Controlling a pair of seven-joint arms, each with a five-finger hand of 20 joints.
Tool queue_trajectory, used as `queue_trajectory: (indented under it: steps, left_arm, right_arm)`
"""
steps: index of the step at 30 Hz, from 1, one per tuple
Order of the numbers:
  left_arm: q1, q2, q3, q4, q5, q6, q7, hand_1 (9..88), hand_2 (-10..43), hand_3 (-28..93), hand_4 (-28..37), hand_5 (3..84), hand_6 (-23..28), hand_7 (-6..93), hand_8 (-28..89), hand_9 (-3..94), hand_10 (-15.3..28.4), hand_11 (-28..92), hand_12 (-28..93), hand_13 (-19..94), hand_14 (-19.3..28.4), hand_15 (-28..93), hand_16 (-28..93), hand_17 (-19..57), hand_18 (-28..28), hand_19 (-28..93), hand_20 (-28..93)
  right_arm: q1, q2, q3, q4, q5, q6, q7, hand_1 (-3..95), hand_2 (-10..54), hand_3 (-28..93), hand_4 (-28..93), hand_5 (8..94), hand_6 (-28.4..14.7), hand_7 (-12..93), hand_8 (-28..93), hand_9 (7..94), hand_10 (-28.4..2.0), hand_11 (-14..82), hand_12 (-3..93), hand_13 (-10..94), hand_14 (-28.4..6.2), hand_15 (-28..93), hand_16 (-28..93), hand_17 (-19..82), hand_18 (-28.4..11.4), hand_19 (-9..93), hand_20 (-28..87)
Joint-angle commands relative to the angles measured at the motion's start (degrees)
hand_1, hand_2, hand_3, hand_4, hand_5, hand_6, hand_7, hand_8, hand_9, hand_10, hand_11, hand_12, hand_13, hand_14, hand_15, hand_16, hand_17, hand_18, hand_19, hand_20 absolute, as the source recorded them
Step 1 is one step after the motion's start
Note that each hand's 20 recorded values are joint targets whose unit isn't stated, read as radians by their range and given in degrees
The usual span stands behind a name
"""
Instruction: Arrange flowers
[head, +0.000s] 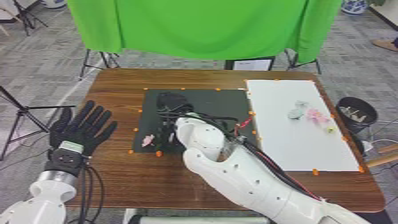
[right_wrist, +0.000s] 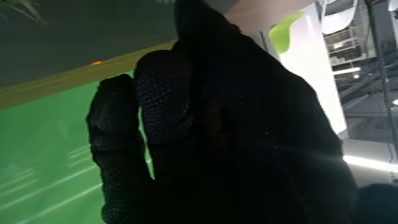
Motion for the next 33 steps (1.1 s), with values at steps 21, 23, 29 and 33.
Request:
queue_trajectory:
  steps: [21, 23, 29, 33]
  left_arm:
    - [0.08, -0.72, -0.08, 0.22, 0.05, -0.79, -0.5, 30.8, 10.5, 70, -28.3, 38.8, 9.4, 15.2, -9, 32.4, 16.3, 21, 10, 25, 16.0, 35, -8, -6.6, 14.7, 36, 7]
    - [0.02, -0.88, -0.07, 0.22, -0.07, -0.63, -0.68, 30.8, 10.5, 70, -28.3, 38.8, 9.4, 15.2, -9, 32.3, 16.3, 21, 10, 25, 15.9, 35, -8, -6.6, 14.7, 36, 7]
    - [-0.27, -1.88, 0.27, 0.8, 0.38, -2.06, -1.25, 30.8, 10.6, 70, -28.3, 38.7, 9.4, 15.1, -9, 32.4, 16.4, 21, 10, 25, 16.0, 35, -8, -6.6, 14.7, 36, 7]
    - [0.87, -2.11, -0.53, 0.58, 0.73, -2.56, -0.54, 30.7, 10.6, 70, -28.3, 38.7, 9.3, 15.1, -9, 32.3, 16.3, 21, 10, 25, 16.0, 34, -8, -6.6, 14.7, 36, 7]
  right_arm:
    - [1.32, 0.79, 1.41, -2.56, 1.69, -1.26, 1.15, 54.8, -9.5, 64, -28, 63.0, -0.8, 26, -12, 68.2, -11.8, 22.7, 26.9, 67, -10.7, 57, 32, 35, -22.8, 81, 39]
    - [1.66, 1.07, 1.46, -3.01, 2.64, -0.23, 1.46, 54.5, -9.5, 65, -28, 62.7, -0.7, 26, -14, 68.0, -11.8, 22.9, 26.4, 67, -10.8, 57, 33, 35, -22.9, 80, 39]
    - [0.67, 6.09, 5.82, -10.18, 5.35, 4.67, 2.11, 49.8, -9.5, 70, -28, 62.6, -1.3, 25, -15, 66.9, -13.0, 24.0, 22.4, 66, -11.3, 57, 31, 35, -23.1, 80, 39]
    - [-3.72, 12.04, 14.96, -17.06, 8.76, -0.43, -2.16, 47.0, -9.5, 72, -28, 60.9, -1.9, 24, -14, 65.0, -13.6, 22.6, 21.0, 65, -11.6, 56, 31, 34, -22.8, 80, 38]
